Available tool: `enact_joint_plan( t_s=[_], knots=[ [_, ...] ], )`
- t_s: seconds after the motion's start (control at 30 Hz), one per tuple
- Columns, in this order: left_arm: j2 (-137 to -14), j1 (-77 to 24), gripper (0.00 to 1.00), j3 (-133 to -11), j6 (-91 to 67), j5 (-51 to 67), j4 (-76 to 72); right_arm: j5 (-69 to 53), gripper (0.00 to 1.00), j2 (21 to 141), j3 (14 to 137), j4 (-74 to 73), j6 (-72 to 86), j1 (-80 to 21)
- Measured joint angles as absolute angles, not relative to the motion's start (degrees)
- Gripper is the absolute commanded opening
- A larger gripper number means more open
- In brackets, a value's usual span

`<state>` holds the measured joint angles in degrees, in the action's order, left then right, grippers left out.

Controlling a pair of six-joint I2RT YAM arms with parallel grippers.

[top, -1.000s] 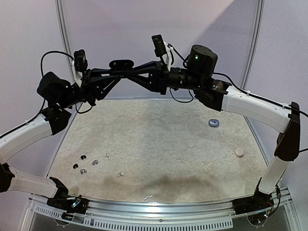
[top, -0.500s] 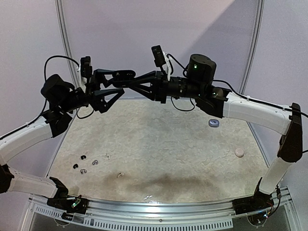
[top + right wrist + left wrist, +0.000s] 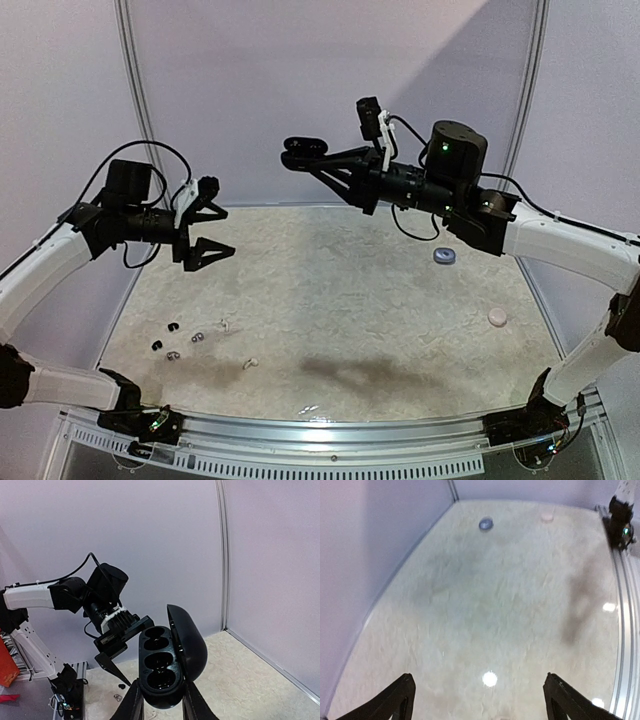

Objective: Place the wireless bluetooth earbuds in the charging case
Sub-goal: Pick up the right earbud from the center of the board.

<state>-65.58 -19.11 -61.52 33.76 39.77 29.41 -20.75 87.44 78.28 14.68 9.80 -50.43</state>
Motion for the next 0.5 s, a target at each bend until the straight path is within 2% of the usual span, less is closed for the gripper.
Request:
enact_joint_plan(
  t_s=[0.23, 0.5],
  knots=[
    [-76.71, -12.05, 0.80, -65.65, 43.99, 23.29, 52.42, -18.13, 0.00, 86.41, 75.57, 12.36, 7.35, -50.43],
    [-84.03, -5.93, 0.74, -65.41, 39.05, 9.23, 56.60, -18.22, 0.00, 86.41, 73.21, 11.49, 7.18, -50.46]
  ],
)
